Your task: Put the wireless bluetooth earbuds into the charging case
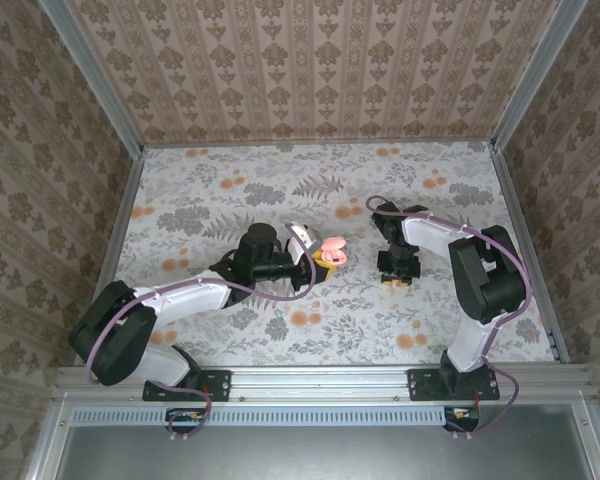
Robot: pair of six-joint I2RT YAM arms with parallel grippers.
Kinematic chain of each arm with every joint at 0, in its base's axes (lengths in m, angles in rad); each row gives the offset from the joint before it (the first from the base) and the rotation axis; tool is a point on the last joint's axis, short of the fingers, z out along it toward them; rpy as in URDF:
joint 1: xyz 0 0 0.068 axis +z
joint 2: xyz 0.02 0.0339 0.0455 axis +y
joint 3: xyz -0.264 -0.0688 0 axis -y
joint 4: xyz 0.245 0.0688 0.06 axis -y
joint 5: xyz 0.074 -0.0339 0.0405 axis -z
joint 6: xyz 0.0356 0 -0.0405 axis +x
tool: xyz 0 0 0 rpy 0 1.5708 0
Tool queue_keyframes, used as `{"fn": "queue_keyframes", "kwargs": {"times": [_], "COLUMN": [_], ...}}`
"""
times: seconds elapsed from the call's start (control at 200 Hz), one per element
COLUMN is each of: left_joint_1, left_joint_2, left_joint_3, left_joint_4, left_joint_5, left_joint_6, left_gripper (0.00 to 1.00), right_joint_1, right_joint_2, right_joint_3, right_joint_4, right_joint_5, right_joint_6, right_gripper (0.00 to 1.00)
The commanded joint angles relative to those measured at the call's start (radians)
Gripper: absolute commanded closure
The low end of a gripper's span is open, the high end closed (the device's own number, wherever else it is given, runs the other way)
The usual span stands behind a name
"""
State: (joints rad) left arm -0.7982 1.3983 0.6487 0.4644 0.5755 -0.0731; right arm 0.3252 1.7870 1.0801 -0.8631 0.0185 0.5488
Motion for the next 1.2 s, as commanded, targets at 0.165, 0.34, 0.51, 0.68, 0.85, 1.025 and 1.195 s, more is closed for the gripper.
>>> {"fn": "queue_keyframes", "kwargs": {"times": [0.165, 0.34, 0.51, 0.68, 0.85, 1.025, 1.195], "left_joint_1": [-0.006, -0.005, -0.006, -0.005, -0.005, 0.003, 0.032], "left_joint_2": [-0.042, -0.050, -0.058, -0.067, -0.071, -0.085, -0.104], "left_joint_3": [-0.015, -0.019, -0.026, -0.030, -0.043, -0.038, -0.023], "left_joint_4": [0.028, 0.025, 0.025, 0.017, 0.025, 0.025, 0.022], "left_joint_5": [0.011, 0.005, 0.005, 0.006, -0.001, 0.023, 0.060], "left_joint_6": [0.017, 0.016, 0.016, 0.019, 0.018, 0.025, 0.037], "left_gripper": [1.00, 1.00, 1.00, 1.00, 1.00, 1.00, 1.00], "right_joint_1": [0.008, 0.009, 0.009, 0.016, 0.022, 0.032, 0.033], "right_joint_2": [0.007, 0.004, 0.034, 0.054, 0.018, -0.173, -0.387], "right_joint_3": [0.025, 0.035, 0.043, 0.051, 0.041, -0.016, -0.089], "right_joint_4": [-0.032, -0.026, 0.001, 0.002, -0.006, 0.037, 0.091], "right_joint_5": [0.033, 0.030, 0.009, 0.005, 0.008, 0.007, -0.045], "right_joint_6": [-0.016, -0.018, -0.018, -0.019, -0.029, -0.028, -0.035], "right_gripper": [0.61, 0.61, 0.65, 0.70, 0.75, 0.79, 0.82]}}
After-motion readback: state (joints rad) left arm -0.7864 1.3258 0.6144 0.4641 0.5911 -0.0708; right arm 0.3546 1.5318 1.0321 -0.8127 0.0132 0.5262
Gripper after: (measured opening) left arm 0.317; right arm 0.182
